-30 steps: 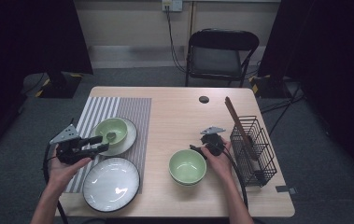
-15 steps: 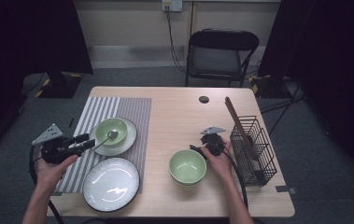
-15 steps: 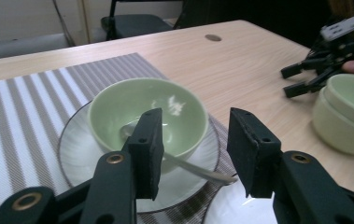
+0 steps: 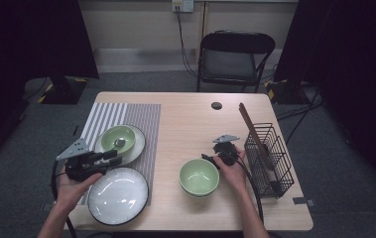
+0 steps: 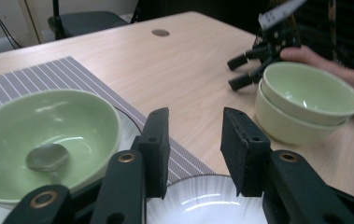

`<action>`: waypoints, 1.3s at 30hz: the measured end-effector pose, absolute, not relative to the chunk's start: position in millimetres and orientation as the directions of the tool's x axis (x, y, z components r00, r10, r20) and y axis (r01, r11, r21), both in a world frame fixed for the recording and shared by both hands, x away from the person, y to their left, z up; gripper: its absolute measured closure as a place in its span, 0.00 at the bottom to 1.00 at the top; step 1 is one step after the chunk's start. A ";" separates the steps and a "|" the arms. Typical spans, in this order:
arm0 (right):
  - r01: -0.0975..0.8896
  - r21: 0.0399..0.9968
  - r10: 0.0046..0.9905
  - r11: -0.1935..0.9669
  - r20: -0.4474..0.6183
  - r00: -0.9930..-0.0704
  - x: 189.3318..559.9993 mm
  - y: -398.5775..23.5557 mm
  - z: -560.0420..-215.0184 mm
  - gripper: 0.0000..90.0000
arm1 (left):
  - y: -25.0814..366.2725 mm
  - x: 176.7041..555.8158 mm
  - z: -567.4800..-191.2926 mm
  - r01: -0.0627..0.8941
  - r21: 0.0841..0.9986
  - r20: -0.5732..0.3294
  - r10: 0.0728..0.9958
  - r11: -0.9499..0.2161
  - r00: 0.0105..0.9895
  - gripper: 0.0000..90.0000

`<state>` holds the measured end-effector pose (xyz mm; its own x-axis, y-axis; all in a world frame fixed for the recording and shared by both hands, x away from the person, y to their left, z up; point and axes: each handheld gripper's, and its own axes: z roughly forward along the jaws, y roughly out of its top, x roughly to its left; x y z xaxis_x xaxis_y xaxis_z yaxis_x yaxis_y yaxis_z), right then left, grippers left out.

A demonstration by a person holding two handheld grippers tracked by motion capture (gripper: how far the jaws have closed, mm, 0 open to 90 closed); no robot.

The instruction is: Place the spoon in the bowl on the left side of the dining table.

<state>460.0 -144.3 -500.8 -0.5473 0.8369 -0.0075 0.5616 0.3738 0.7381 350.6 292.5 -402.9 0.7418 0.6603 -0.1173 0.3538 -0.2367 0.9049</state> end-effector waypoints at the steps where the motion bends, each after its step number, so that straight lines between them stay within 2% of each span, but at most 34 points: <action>1: 0.562 0.738 0.837 0.374 -0.007 -0.547 460.0 -144.3 -500.8 0.20 | 289.7 349.5 -405.9 0.368 0.898 -0.129 0.658 -0.240 0.742 0.69; 4: 0.562 0.738 0.837 0.374 -0.009 -0.547 459.9 -144.4 -500.7 0.20 | 285.3 345.8 -415.4 0.374 0.888 -0.113 0.661 -0.268 0.742 0.68; 9: 0.562 0.738 0.837 0.374 -0.008 -0.547 459.9 -144.4 -500.7 0.20 | 291.0 346.4 -431.9 0.422 0.865 -0.136 0.682 -0.272 0.719 0.67; 12: 0.562 0.738 0.837 0.374 -0.008 -0.547 459.9 -144.3 -500.7 0.20 | 294.7 349.7 -438.4 0.435 0.850 -0.116 0.701 -0.296 0.703 0.63; 14: 0.562 0.738 0.837 0.374 -0.009 -0.547 459.9 -144.3 -500.7 0.20 | 299.3 351.8 -438.3 0.444 0.856 -0.137 0.712 -0.264 0.688 0.63; 24: 0.562 0.738 0.837 0.374 -0.008 -0.547 460.0 -144.4 -500.7 0.20 | 325.5 360.8 -433.5 0.424 0.880 -0.105 0.782 -0.215 0.614 0.59; 26: 0.561 0.738 0.837 0.375 -0.009 -0.547 460.0 -144.4 -500.8 0.20 | 329.3 363.4 -432.1 0.426 0.885 -0.124 0.791 -0.185 0.600 0.58; 28: 0.561 0.738 0.837 0.375 -0.009 -0.547 460.0 -144.4 -500.8 0.20 | 332.0 366.8 -431.7 0.439 0.889 -0.182 0.782 -0.128 0.596 0.58; 30: 0.561 0.738 0.837 0.375 -0.009 -0.547 460.0 -144.4 -500.8 0.20 | 330.2 369.0 -430.4 0.421 0.889 -0.116 0.800 -0.182 0.589 0.58; 31: 0.561 0.738 0.837 0.375 -0.009 -0.547 460.0 -144.4 -500.8 0.20 | 330.1 369.8 -430.2 0.420 0.889 -0.111 0.804 -0.183 0.585 0.58; 39: 0.561 0.738 0.837 0.375 -0.009 -0.547 460.0 -144.4 -500.8 0.20 | 342.3 382.4 -436.9 0.444 0.887 -0.152 0.825 -0.129 0.544 0.58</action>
